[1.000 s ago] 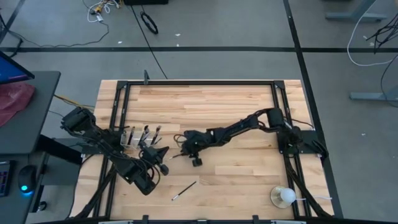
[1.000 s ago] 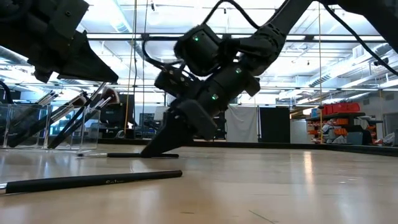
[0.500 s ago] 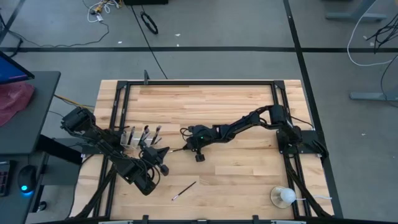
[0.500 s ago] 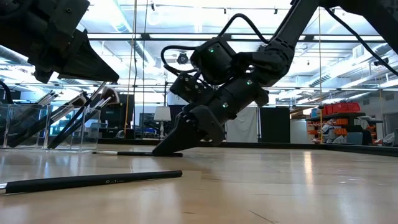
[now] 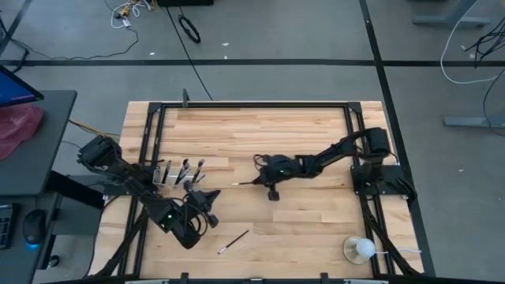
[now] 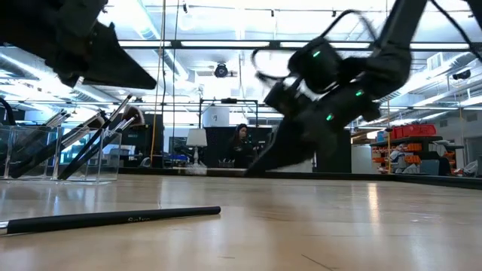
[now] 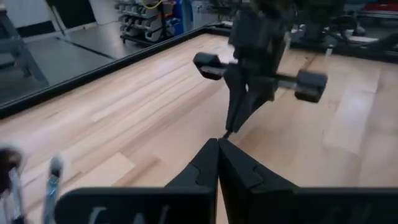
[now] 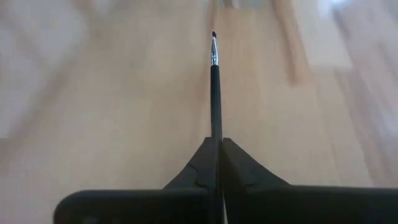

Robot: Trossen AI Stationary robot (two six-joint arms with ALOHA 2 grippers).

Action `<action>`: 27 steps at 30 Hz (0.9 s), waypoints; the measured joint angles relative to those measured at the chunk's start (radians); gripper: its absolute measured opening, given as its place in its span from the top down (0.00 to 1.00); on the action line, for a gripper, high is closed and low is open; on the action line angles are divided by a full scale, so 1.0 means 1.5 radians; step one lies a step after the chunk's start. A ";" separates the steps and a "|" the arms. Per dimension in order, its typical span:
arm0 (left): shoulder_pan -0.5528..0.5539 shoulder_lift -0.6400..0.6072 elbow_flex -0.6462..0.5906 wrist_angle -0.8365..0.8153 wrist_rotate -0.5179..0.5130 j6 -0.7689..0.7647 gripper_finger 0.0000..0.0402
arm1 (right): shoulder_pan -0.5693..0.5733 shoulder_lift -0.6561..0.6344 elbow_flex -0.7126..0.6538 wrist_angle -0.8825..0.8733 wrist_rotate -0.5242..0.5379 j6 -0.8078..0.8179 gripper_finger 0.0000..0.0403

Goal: Put items in baskets/containers
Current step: Put the black eyeshadow brush into the transparent organizer

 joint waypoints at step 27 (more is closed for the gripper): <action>0.056 -0.006 0.001 0.518 0.199 0.642 0.40 | 0.060 -0.074 -0.073 0.511 -0.259 0.103 0.99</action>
